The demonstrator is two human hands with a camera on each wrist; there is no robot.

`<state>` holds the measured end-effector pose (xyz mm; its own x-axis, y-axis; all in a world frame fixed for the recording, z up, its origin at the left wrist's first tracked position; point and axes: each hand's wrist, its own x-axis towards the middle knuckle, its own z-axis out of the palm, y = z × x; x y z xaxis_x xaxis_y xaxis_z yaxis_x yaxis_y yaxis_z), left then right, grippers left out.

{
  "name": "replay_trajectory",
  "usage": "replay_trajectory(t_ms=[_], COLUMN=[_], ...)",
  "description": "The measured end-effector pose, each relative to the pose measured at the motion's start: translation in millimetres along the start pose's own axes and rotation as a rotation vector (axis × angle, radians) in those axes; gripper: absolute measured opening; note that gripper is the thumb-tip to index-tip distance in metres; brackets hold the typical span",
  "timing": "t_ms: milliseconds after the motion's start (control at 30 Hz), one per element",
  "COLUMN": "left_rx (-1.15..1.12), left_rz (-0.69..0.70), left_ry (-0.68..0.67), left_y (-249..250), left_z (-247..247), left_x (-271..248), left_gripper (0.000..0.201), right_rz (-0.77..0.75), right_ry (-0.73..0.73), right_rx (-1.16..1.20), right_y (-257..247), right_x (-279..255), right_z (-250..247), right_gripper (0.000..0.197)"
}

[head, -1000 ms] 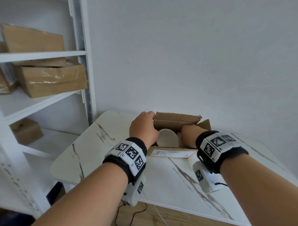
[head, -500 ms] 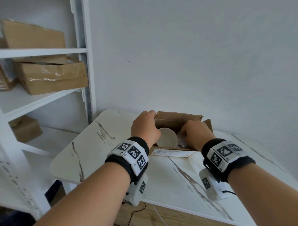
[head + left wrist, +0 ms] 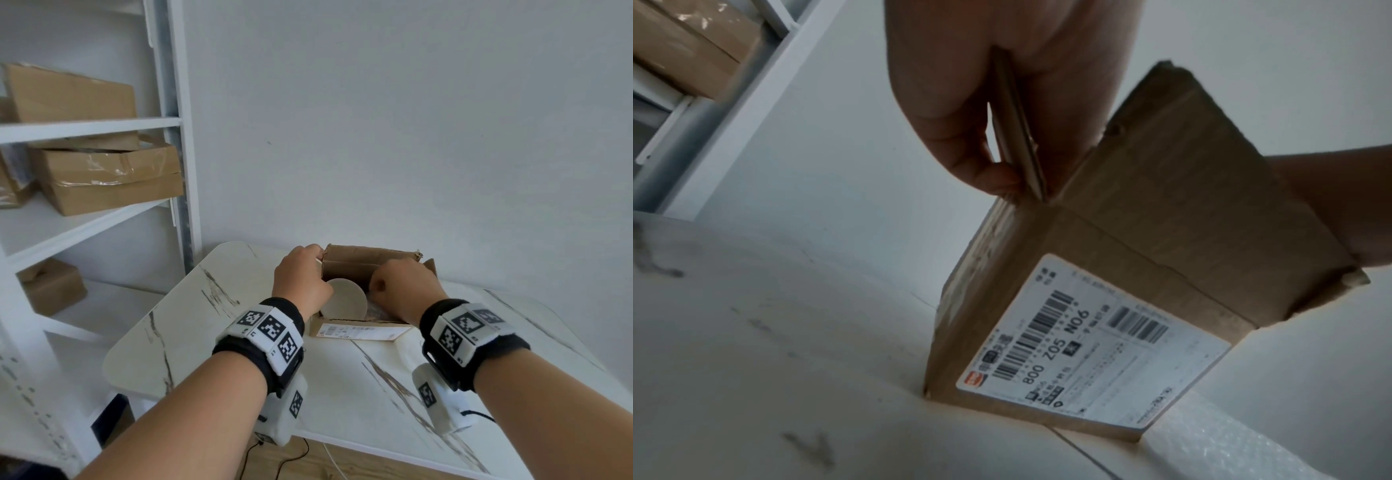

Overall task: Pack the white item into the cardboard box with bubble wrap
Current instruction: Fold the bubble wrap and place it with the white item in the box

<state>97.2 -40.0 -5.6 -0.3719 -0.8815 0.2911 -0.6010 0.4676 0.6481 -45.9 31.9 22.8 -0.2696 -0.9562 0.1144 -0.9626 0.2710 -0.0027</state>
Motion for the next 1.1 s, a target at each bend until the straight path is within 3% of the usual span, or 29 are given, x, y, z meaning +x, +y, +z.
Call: replay_trajectory(t_ms=[67, 133, 267, 500, 833, 967, 1100], left_rx=[-0.053, -0.066, -0.026, 0.061, 0.169, 0.195, 0.181], left_rz=[-0.005, 0.000, 0.012, 0.032, 0.041, 0.008, -0.058], left_ry=[-0.020, -0.030, -0.036, -0.074, -0.142, -0.190, -0.227], left_y=[-1, 0, 0, 3, 14, 17, 16], left_z=[-2, -4, -6, -6, 5, 3, 0], left_x=[-1, -2, -3, 2, 18, 27, 35], left_gripper=[0.042, 0.042, 0.046, 0.052, 0.032, 0.028, 0.039], right_rz=[-0.127, -0.210, -0.127, 0.017, -0.007, -0.025, -0.007], right_ry=[0.043, -0.073, -0.203, -0.191, -0.254, -0.190, -0.027], right_rx=[-0.012, -0.084, -0.302, -0.257, -0.170, 0.077, 0.127], right_y=[-6, -12, -19, -9, 14, 22, 28], right_x=[-3, -1, 4, 6, 11, 17, 12], right_z=[-2, -1, 13, 23, 21, 15, -1], right_gripper=[0.023, 0.027, 0.035, 0.023, 0.018, 0.025, 0.023])
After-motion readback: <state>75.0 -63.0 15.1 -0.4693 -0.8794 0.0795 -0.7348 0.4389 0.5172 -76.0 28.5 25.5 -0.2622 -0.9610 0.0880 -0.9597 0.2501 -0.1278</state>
